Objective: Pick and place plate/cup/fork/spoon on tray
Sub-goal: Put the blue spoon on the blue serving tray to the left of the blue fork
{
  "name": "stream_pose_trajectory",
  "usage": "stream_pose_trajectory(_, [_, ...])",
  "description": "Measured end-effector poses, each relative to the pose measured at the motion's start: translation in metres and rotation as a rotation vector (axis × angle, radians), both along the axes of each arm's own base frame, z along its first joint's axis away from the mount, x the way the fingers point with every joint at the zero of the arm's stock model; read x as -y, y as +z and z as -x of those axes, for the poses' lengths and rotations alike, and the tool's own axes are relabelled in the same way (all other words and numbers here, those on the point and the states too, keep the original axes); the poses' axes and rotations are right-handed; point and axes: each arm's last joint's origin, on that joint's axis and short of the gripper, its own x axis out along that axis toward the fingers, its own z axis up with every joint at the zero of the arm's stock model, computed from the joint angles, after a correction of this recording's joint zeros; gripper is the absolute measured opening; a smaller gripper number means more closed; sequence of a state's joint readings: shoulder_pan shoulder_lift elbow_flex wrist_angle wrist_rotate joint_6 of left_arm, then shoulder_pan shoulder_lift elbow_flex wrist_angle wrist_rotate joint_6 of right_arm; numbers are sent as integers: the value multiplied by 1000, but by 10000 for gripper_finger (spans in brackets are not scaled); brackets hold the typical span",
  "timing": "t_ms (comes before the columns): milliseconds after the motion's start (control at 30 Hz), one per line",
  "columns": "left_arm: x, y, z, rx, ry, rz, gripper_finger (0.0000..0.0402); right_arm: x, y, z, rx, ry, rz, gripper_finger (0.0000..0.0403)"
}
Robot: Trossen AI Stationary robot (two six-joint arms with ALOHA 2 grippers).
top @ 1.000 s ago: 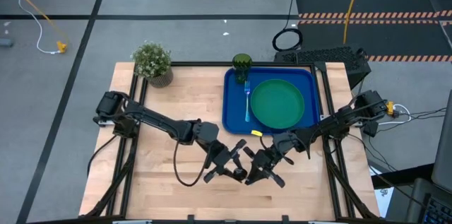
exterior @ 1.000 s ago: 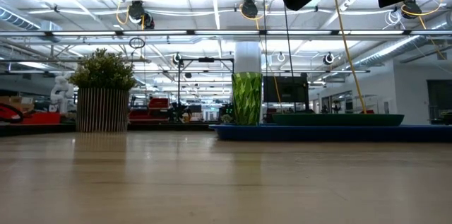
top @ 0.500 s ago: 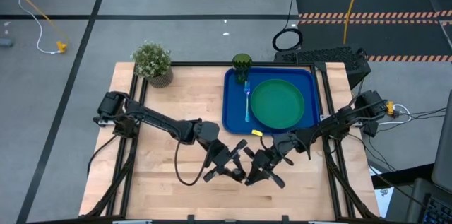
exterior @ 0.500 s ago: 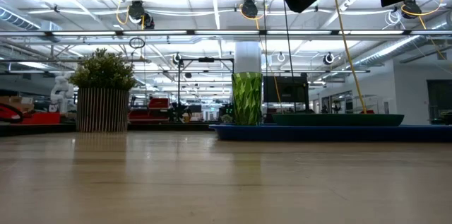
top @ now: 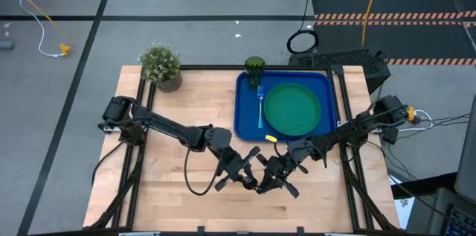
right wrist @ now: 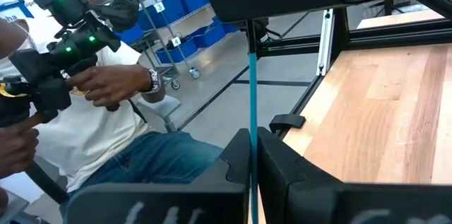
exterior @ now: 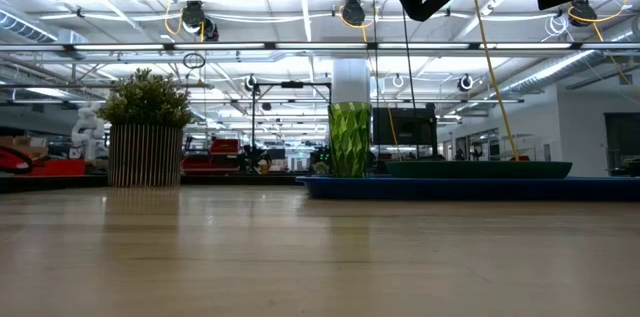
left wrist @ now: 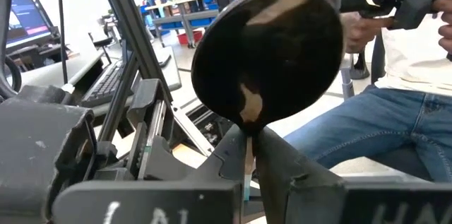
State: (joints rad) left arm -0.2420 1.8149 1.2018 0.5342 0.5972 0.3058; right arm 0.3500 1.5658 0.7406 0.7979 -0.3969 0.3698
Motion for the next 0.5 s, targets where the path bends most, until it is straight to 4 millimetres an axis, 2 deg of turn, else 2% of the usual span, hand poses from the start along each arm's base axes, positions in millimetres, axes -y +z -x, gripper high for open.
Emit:
stream_pose_trajectory(133, [0, 0, 0, -1, -1, 0, 33, 0, 0, 0, 1, -1, 1, 0])
stream_pose_trajectory(267, [0, 0, 0, -2, 0, 2, 17, 1, 0, 0, 2, -7, 4, 13])
stream_pose_trajectory(367, [-1, 0, 0, -17, -1, 16, 12, 1, 0, -1, 1, -15, 6, 39])
stream_pose_trajectory(500, [-1, 0, 0, -35, -7, 32, 21, 1, -1, -1, 1, -33, 13, 99])
